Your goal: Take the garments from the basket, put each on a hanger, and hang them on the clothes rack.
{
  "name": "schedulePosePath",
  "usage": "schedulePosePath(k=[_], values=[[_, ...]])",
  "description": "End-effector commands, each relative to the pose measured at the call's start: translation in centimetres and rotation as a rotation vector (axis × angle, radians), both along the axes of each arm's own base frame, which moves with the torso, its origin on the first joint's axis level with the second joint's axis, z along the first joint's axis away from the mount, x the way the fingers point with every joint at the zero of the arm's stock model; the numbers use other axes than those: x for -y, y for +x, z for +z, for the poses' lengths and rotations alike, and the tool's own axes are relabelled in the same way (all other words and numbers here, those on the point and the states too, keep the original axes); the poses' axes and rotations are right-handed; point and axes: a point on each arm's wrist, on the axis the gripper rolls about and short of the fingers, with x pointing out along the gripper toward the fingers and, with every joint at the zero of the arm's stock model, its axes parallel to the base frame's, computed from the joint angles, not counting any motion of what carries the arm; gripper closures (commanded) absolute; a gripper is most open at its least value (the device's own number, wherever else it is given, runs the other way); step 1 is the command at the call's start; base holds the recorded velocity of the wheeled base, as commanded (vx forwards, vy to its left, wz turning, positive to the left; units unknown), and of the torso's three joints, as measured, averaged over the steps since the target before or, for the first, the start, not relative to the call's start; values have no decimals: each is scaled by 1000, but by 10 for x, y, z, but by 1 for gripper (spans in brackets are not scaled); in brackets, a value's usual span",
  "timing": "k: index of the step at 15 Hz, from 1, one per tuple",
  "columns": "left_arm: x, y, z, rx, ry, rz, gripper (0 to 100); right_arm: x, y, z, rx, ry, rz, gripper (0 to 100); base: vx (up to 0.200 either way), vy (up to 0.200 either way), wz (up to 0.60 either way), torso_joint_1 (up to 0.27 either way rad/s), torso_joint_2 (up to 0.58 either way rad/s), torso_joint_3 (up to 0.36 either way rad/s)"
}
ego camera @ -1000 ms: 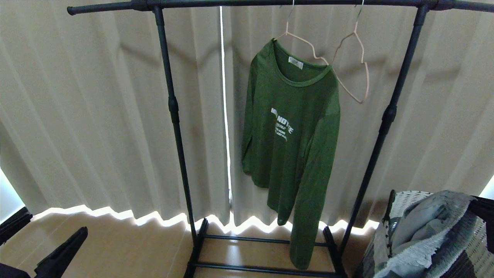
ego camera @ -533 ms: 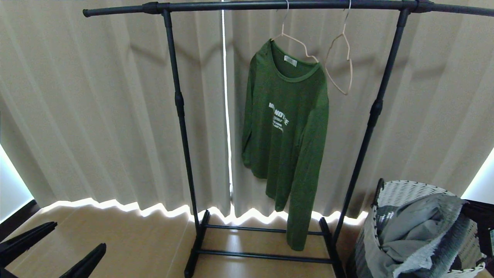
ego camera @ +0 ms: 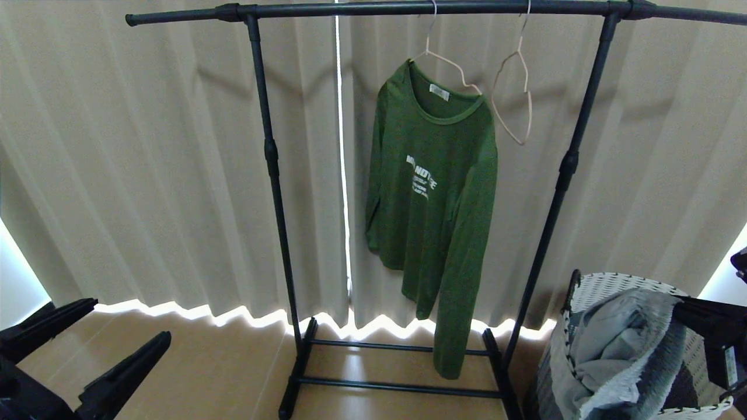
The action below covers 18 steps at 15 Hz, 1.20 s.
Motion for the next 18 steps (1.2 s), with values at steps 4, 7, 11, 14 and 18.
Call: schedulePosePath(k=[4,7,11,14,18], values=[[7,33,30,21,-15,2,0,-21,11,17,25,75,107,100,0,0,0,0,0,0],[14,63,35,-30,-19,0,0,-30,16,27,35,144,126,100,0,0,0,0,0,0],[58,97,40,-142,-166,-152,0,-41,32,34,32,253,241,100,0,0,0,0,0,0],[105,121,31,-250,-223,-263,0,-61,54,44,82,375,287,100,0,0,0,0,0,0],[168,119,7,-358,-171,-437,0,-74,69,64,182,471,320,100,0,0,0,0,0,0]])
